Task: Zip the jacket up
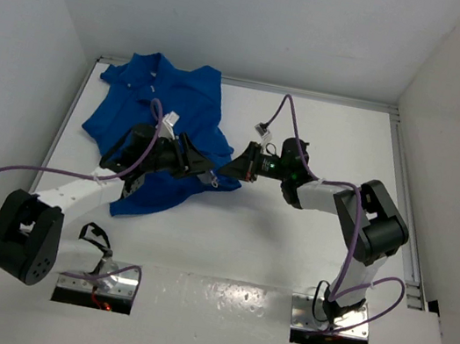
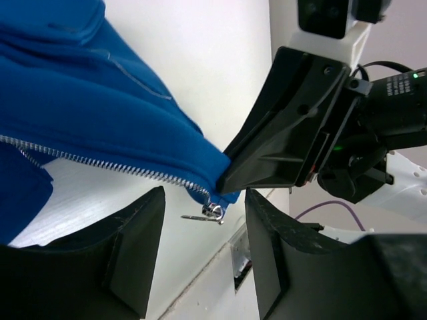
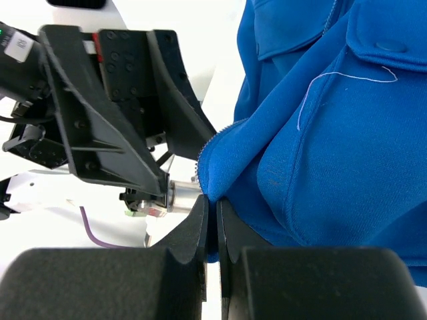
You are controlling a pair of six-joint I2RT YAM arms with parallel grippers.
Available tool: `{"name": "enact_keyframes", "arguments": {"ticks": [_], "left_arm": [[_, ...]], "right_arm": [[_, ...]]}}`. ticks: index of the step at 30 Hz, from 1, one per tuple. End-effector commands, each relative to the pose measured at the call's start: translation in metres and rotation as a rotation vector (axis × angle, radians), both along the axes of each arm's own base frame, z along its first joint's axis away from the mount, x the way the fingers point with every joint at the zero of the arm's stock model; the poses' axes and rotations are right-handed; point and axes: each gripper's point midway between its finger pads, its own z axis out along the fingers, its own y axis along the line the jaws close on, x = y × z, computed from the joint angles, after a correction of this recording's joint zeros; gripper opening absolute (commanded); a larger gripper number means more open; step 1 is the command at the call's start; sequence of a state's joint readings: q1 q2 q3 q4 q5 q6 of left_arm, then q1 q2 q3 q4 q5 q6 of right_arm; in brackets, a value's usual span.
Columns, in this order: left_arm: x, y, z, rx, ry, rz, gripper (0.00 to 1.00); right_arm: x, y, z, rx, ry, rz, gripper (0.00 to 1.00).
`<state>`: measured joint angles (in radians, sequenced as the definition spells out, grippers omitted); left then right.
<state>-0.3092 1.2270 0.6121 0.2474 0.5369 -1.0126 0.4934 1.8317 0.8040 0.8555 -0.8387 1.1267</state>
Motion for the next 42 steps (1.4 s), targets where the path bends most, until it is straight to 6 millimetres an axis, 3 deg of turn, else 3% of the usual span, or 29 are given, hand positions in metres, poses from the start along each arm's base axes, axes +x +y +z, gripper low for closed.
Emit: {"name": "enact_keyframes", "arguments": {"ticks": [1, 8, 11, 17, 23, 29, 31, 33, 35, 39, 42], "left_arm": [[-0.009, -0.005, -0.006, -0.032, 0.065, -0.023, 0.56], [0.000, -0.006, -0.005, -0.078, 0.089, 0.005, 0.57], [0.016, 0.003, -0.007, -0.108, 0.091, 0.061, 0.55], [0.037, -0.002, 0.009, -0.150, 0.038, 0.074, 0.50], [0.049, -0.003, 0.011, -0.127, 0.014, 0.074, 0.37], [0.043, -0.012, 0.015, -0.124, -0.005, 0.028, 0.06], [0.043, -0.013, 0.017, -0.101, -0.036, 0.007, 0.00], [0.039, -0.021, 0.023, -0.082, -0.078, -0.046, 0.00], [0.035, -0.027, 0.028, -0.071, -0.108, -0.092, 0.00], [0.031, -0.033, 0.032, -0.030, -0.195, -0.167, 0.00], [0.025, -0.037, 0.037, -0.035, -0.242, -0.226, 0.00]], "right_arm": [[0.004, 0.003, 0.036, 0.064, -0.128, 0.009, 0.00], [0.003, 0.003, 0.036, 0.066, -0.135, 0.017, 0.00], [-0.002, 0.004, 0.037, 0.071, -0.140, 0.031, 0.00], [-0.014, 0.007, 0.033, 0.076, -0.130, 0.068, 0.00], [-0.026, 0.009, 0.027, 0.069, -0.126, 0.103, 0.00], [-0.030, 0.007, 0.019, 0.044, -0.115, 0.116, 0.00], [-0.031, 0.007, 0.016, 0.034, -0.116, 0.123, 0.04], [-0.023, 0.001, 0.015, 0.028, -0.111, 0.099, 0.11], [-0.030, 0.008, 0.008, 0.017, -0.096, 0.128, 0.15], [-0.029, 0.009, 0.015, 0.031, -0.100, 0.149, 0.29], [-0.029, 0.012, 0.020, 0.052, -0.100, 0.172, 0.32]]}}
